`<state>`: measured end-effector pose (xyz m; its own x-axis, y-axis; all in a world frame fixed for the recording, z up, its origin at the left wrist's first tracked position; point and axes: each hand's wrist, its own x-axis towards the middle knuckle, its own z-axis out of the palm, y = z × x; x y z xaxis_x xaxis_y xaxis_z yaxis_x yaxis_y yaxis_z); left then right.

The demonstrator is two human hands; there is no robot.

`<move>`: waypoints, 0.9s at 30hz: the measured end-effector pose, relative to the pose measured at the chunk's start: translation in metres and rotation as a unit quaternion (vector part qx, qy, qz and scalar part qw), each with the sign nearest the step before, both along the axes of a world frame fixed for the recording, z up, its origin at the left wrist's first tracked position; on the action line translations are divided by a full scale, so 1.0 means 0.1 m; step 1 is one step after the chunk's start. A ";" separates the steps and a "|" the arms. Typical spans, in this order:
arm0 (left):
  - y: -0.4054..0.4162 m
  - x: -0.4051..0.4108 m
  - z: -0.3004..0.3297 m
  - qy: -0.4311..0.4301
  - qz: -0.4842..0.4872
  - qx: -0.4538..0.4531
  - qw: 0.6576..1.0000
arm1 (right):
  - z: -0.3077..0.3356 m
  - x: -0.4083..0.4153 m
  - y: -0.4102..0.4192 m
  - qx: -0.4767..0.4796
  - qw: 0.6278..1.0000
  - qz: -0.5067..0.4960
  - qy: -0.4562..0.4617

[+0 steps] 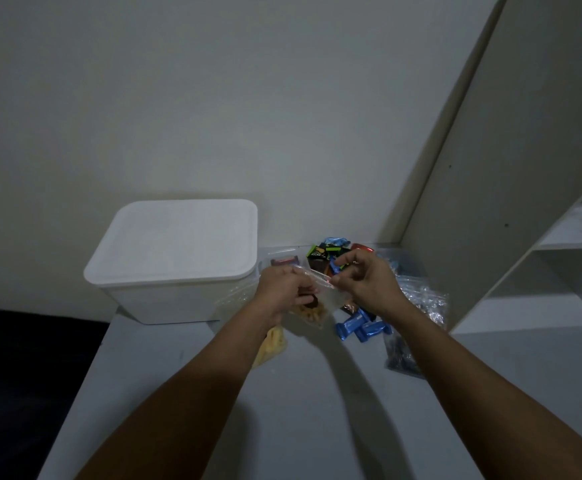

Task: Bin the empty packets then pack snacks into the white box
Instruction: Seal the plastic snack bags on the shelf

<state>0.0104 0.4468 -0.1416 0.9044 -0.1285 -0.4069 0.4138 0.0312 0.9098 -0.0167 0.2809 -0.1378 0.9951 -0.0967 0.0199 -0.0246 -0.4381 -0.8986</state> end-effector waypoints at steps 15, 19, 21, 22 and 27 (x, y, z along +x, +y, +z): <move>0.26 -0.14 -0.27 -0.125 0.007 0.137 0.983 | 0.13 0.08 0.02 -0.021 0.997 0.075 0.020; 0.40 -0.26 -0.44 -0.063 0.082 0.099 0.990 | 0.05 0.09 0.16 -0.016 0.991 0.113 0.076; 0.51 -0.33 -0.54 -0.034 0.106 0.106 0.988 | -0.10 0.11 0.26 -0.098 0.977 0.156 0.110; 0.57 -0.37 -0.59 -0.018 0.114 0.106 0.988 | -0.19 0.12 0.33 -0.133 0.971 0.164 0.114; 0.79 -0.50 -0.78 0.009 0.120 0.175 0.977 | -0.53 0.22 0.68 -0.177 0.972 0.133 0.084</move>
<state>-0.0394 0.5262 -0.2191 0.8836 0.2361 -0.4044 0.4490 -0.1825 0.8747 0.0053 0.3484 -0.1906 0.9760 0.1472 -0.1604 -0.0022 -0.7299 -0.6835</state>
